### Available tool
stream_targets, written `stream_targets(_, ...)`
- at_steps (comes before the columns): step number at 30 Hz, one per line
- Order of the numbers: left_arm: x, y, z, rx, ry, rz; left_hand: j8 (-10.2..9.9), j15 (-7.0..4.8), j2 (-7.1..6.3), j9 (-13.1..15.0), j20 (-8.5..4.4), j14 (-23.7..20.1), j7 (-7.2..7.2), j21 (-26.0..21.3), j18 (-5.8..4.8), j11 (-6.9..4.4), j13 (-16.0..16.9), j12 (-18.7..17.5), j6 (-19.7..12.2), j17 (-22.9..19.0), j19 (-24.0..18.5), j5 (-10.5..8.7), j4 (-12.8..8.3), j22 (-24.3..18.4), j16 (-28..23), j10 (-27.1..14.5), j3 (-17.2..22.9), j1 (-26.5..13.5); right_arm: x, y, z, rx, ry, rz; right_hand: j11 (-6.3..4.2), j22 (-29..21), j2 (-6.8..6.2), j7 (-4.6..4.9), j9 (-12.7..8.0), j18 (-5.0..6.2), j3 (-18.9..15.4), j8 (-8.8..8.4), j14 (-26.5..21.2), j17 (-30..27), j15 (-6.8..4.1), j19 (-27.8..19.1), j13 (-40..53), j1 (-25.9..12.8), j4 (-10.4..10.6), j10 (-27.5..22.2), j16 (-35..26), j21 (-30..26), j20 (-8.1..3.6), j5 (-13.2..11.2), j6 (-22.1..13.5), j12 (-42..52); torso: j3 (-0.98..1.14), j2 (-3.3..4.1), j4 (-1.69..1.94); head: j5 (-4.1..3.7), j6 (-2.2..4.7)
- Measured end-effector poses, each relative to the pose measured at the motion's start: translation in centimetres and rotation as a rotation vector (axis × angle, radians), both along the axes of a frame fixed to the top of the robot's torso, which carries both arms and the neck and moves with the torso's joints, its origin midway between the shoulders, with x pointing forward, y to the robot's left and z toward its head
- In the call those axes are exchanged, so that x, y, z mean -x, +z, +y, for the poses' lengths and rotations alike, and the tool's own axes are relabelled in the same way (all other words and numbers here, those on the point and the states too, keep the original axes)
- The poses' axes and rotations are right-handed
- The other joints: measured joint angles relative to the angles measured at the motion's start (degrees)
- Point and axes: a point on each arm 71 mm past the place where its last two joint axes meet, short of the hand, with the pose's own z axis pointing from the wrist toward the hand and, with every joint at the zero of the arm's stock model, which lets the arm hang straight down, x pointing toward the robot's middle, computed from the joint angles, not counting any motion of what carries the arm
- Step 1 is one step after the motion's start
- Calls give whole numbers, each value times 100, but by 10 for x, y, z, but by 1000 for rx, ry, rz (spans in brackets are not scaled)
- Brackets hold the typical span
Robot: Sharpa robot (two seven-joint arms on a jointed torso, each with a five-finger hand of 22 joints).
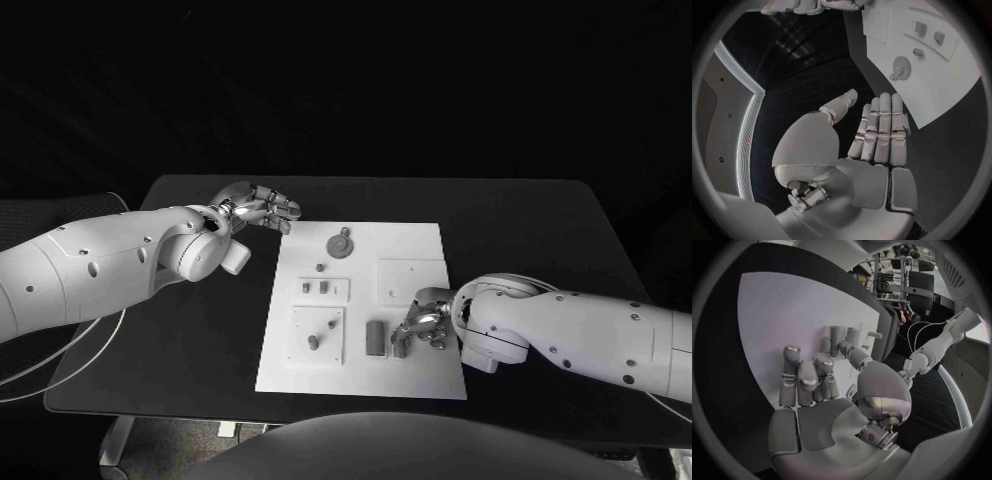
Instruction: Assemble the parts on the task board
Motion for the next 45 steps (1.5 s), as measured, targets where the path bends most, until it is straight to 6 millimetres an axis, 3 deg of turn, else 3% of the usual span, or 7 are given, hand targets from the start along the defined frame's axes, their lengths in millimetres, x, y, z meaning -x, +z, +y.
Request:
stream_targets(2, 0, 0, 0, 0, 0, 0, 0, 0, 0, 0, 0, 0, 0, 0, 0, 0, 0, 0, 0, 0, 0, 0, 0, 0, -23, 0, 0, 0, 0, 0, 0, -1, 0, 0, 0, 0, -125, 19, -16, 6, 36, -14, 0, 0, 0, 19, 0, -35, 125, 0, 0, 0, -1, -20, -19, 0, 0, 0, 0, 0, 0)
stream_targets(8, 0, 0, 0, 0, 0, 1, 0, 0, 0, 0, 0, 0, 0, 0, -1, 0, 0, 0, 0, 5, 0, 0, 0, -1, -23, 0, 0, 0, 0, 0, 0, -5, 1, -1, 0, 0, -270, 20, -18, 10, 90, -16, -20, -27, -20, 19, 0, -76, 287, 0, 0, 0, -1, -20, -21, 0, 0, 0, 0, 0, 0)
stream_targets(24, 0, 0, 0, -1, 0, 2, 0, 0, 0, 1, 0, 0, 0, 0, -2, 0, 1, 0, 0, 16, 0, 0, 0, 4, -23, 0, 0, 0, 0, 0, -1, -11, -7, -6, 21, 0, -396, 20, -4, 16, 112, -15, -32, -28, -52, 18, 0, -142, 581, -21, 0, 0, 0, -20, -20, 0, -2, 0, 1, 0, 0)
stream_targets(33, 0, 0, 0, -2, 0, 3, 0, 0, 0, 1, 0, 0, 0, 0, -2, 0, -4, 0, 0, 21, 0, 0, 0, 4, -23, 0, 0, 0, 0, 0, -3, -18, -4, -2, 20, 0, -396, 18, -3, 50, 129, -16, -24, -24, -59, 18, 1, -142, 595, -21, 0, 0, 1, -20, -19, 0, -1, -1, 1, -7, 0)
stream_targets(45, 1, -1, 2, -4, 3, 6, 0, 0, 22, -4, 0, 0, 0, 0, -3, 0, -4, 0, 0, 26, 0, 0, 13, 9, -23, 0, -13, -23, 9, 3, -11, -45, 44, 21, 20, 0, -652, 16, 24, 52, 143, -16, -24, -12, -59, 39, 1, 55, 560, -21, 0, 0, -20, -20, -17, 0, 2, -1, 1, 8, 0)
